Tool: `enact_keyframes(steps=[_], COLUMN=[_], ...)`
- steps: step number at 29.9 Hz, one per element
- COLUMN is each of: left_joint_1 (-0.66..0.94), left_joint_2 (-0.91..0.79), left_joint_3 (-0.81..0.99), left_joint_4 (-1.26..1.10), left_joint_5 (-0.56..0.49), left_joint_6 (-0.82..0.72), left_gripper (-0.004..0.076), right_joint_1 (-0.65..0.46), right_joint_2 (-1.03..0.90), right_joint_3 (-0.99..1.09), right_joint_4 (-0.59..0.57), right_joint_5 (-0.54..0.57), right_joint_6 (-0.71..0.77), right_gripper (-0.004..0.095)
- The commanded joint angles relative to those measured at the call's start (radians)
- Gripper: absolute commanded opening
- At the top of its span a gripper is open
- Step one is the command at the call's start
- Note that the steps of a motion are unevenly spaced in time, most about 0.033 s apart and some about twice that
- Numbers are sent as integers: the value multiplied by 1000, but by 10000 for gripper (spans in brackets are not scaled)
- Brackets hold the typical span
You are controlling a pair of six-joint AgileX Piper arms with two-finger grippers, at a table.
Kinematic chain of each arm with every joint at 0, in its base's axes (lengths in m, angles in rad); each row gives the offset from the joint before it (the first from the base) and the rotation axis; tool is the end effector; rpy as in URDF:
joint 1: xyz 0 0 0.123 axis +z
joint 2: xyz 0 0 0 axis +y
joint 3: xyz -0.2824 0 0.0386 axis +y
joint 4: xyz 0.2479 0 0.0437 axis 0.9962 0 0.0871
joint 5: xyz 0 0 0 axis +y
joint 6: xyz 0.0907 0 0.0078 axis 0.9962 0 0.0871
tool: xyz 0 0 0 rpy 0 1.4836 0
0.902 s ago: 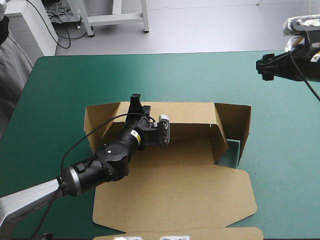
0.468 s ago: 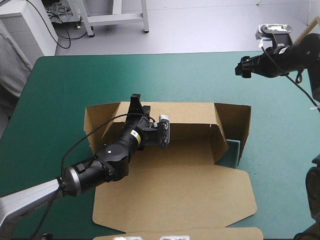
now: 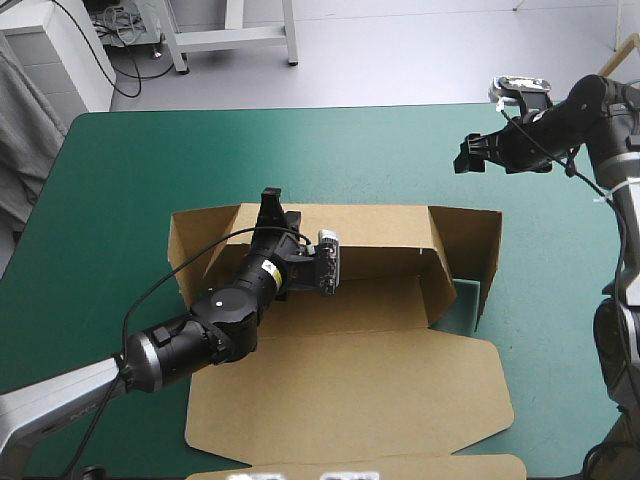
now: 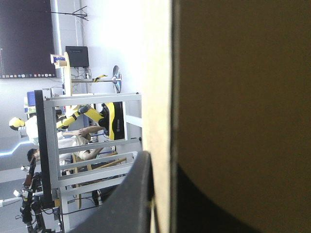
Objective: Fold the box
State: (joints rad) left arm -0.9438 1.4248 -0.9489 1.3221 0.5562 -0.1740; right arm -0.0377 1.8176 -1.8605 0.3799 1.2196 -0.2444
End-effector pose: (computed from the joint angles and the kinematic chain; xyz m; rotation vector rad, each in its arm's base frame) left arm 0.2164 -0.2192 0.2930 1.6020 1.3503 0.6630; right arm 0.3944 0.0169 0.3670 -0.2106 2.5779 0.4145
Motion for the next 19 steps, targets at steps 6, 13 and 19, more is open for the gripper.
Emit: enact_keyframes(steps=[6, 13, 19], left_joint_1=[-12, -12, -12], left_joint_2=[-3, -3, -3], left_joint_3=[9, 9, 9], left_joint_4=[-49, -43, -27], left_joint_5=[-12, -4, -4], left_joint_6=[-61, -65, -93], left_gripper=[-9, -9, -9], right_joint_1=[-2, -2, -2], right_joint_2=[-50, -116, -191], right_joint_3=[71, 169, 232], right_joint_4=[29, 25, 21], right_joint_5=[-15, -15, -15], right_joint_6=[-16, -16, -20], right_gripper=[768, 692, 661])
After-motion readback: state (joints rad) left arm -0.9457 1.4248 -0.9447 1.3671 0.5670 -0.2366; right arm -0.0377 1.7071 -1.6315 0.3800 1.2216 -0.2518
